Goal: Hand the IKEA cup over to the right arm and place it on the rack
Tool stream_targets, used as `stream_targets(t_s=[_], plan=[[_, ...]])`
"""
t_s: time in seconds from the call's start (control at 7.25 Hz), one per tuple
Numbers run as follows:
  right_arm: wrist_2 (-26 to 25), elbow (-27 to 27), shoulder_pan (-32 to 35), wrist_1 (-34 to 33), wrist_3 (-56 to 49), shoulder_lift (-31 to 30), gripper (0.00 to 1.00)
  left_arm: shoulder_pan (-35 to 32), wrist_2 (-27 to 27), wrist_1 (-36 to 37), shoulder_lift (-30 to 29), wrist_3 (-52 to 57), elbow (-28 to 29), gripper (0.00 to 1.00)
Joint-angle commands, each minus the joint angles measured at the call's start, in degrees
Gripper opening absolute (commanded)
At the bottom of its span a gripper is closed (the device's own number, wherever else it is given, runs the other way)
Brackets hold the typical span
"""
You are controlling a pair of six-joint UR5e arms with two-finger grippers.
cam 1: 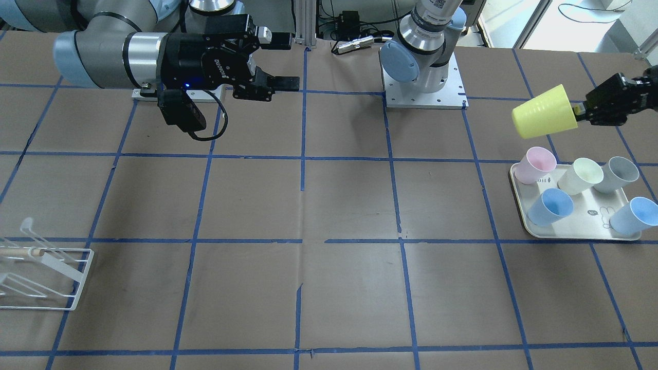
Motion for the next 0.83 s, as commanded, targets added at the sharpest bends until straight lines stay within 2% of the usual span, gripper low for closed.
stream_targets(t_s=[0.0, 0.41, 0.69], plan=[[-0.1, 0.0, 0.0, -0.1, 0.1, -0.1, 1.00, -7.0, -12.8, -9.8, 3.2, -2.8, -1.5, 0.00], [-0.4, 0.0, 0.4, 0.0, 0.1, -0.2, 1.00, -12.5, -24.0, -14.1, 6.6, -3.2, -4.4, 0.00], [-0.2, -0.2, 0.6, 0.0, 0.6, -0.3, 1.00, -20.0, -32.7, -13.8, 8.2, -4.5, -7.2, 0.00]])
